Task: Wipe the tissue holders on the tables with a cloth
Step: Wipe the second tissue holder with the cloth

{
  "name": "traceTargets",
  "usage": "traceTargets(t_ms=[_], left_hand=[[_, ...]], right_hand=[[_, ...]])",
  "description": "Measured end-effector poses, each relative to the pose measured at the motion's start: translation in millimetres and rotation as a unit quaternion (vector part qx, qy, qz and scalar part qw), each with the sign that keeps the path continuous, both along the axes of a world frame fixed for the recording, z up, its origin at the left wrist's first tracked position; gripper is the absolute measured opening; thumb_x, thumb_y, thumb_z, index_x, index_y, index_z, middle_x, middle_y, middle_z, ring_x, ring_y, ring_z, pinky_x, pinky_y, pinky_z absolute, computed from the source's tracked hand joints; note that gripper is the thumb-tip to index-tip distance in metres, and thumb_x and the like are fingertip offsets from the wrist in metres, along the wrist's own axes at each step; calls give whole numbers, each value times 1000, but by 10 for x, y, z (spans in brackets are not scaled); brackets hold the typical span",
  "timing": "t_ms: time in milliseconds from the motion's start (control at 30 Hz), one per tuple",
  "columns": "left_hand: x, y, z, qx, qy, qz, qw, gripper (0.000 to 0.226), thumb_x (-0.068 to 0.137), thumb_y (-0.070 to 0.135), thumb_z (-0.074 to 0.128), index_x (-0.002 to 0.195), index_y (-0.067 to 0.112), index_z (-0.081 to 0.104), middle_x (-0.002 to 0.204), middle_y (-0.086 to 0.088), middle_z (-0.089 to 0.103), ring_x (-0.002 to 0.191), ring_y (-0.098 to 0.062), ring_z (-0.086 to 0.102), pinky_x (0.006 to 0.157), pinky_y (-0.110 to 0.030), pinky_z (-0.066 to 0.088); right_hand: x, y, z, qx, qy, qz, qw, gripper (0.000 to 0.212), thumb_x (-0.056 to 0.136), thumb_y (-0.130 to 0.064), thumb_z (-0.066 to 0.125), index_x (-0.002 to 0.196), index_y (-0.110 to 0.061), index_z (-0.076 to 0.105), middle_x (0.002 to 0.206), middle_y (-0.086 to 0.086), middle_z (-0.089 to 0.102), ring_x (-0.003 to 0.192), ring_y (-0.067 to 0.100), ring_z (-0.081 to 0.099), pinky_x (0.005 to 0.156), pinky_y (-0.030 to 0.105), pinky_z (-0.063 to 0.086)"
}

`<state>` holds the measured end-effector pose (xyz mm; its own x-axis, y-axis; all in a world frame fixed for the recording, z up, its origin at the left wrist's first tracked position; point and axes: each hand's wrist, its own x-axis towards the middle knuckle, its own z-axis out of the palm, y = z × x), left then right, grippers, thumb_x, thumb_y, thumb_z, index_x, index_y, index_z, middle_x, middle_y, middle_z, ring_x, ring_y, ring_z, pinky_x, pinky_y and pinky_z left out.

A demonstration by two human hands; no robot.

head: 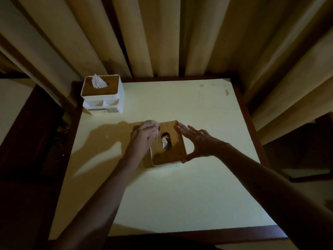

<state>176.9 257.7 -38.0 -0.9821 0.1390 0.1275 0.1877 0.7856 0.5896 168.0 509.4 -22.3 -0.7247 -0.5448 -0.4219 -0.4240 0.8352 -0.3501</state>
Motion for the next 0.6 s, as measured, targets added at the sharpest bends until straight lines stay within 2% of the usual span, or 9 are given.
traceTargets(t_ms=[100,167,233,333,367,433,500,533,600], left_hand=[[505,63,96,21,-12,-35,999,32,87,8,65,116,19,68,127,6,58,110,-10,48,96,-18,32],[894,80,119,55,-68,-41,995,30,94,19,57,122,26,63,127,13,53,109,1,47,94,-17,38],[1101,92,66,72,-85,-10,994,33,96,27,52,129,33,56,125,15,49,106,-5,49,86,-22,48],[1101,147,-22,49,-55,67,995,35,93,26,57,129,26,58,121,7,52,103,-8,49,81,-12,41],[1076,175,-18,43,-52,90,994,37,92,23,59,129,25,58,120,5,52,104,-9,49,80,-12,40],[988,206,13,53,-39,131,989,40,89,17,63,127,24,59,116,3,53,101,-13,52,77,-17,45],[840,186,23,61,-27,139,988,42,86,10,66,126,22,61,111,0,54,99,-16,52,78,-22,49],[730,152,34,60,-16,131,989,42,85,8,66,125,21,62,109,-1,55,99,-18,52,80,-23,49],[484,80,46,36,-4,92,995,40,85,6,67,122,20,64,109,-1,57,100,-19,53,83,-14,43]], right_hand=[[7,18,-25,-4,7,-2,1000,130,61,-76,65,150,-30,-17,158,-12,-20,148,23,-6,116,49,11],[16,33,-46,-1,22,4,1000,129,57,-82,58,149,-31,-19,157,-13,-20,147,23,-8,116,50,10],[22,42,-64,5,40,8,999,130,53,-88,48,148,-31,-20,157,-12,-22,146,22,-14,116,52,4],[91,-10,-78,14,62,-7,998,132,53,-90,43,149,-25,-18,157,-8,-23,144,20,-22,115,51,-2],[148,-39,-79,16,67,-21,997,132,54,-91,42,150,-23,-17,158,-7,-22,144,21,-22,115,50,-2],[288,-61,-91,6,79,-64,995,130,56,-93,36,152,-20,-12,160,-3,-16,146,23,-17,116,50,1],[445,-26,-69,-2,101,-102,990,120,62,-94,27,153,-21,1,160,2,-1,147,28,-3,115,52,9],[530,9,-57,3,120,-110,987,111,67,-90,27,153,-22,10,158,6,8,146,31,4,113,52,14],[720,54,-52,8,174,-117,978,89,77,-75,40,146,-20,33,149,12,29,140,35,21,107,55,27]])
